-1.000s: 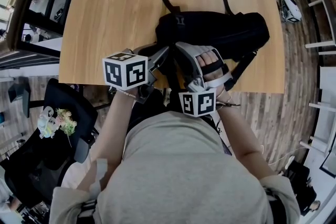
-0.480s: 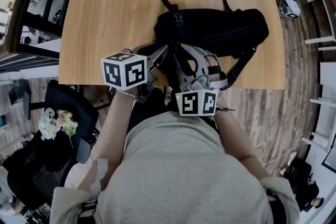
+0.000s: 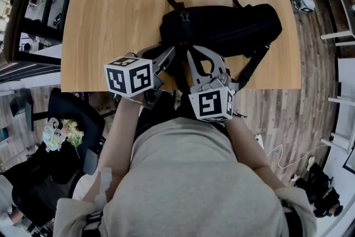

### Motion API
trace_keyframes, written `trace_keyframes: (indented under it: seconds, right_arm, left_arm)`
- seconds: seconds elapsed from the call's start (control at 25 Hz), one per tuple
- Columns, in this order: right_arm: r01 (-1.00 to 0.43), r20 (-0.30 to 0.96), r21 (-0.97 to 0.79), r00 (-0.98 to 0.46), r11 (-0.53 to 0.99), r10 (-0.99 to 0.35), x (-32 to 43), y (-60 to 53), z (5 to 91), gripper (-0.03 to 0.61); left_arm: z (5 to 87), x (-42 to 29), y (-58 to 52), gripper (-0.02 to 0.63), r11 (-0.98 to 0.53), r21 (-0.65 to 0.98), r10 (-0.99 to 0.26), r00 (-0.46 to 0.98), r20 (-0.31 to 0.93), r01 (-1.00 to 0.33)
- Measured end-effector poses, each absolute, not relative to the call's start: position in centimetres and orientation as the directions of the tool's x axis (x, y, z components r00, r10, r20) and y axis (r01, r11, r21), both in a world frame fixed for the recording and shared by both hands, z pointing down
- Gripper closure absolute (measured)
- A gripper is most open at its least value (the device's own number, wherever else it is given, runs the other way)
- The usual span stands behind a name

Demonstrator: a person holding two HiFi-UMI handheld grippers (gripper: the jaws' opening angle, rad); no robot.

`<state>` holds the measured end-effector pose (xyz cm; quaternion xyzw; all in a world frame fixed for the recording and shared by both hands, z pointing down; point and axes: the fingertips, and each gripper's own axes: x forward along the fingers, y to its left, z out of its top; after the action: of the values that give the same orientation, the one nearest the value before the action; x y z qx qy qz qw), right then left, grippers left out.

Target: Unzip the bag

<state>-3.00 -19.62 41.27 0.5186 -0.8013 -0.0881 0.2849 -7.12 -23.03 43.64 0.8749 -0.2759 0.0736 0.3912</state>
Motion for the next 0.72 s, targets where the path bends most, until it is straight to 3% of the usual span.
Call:
trace_keyframes:
  seconds: [0.4, 0.72]
  right_arm:
    - [-0.908, 0.39, -0.049, -0.4, 0.415, -0.829, -1.7, -19.6, 42.0, 0.569]
    - [-0.951, 0.374, -0.141, -0.309, 0.276, -0.874, 1.9, -20.2, 41.8, 0.568]
  left_arm:
    - [43.8, -7.3, -23.0, 0.541, -0.559, 0.615, -0.448, 0.826, 0.342, -0.557]
    - [43.5, -7.6, -23.3, 0.541, -0.564, 0.621, -0.439, 0.834, 0.333, -0.545]
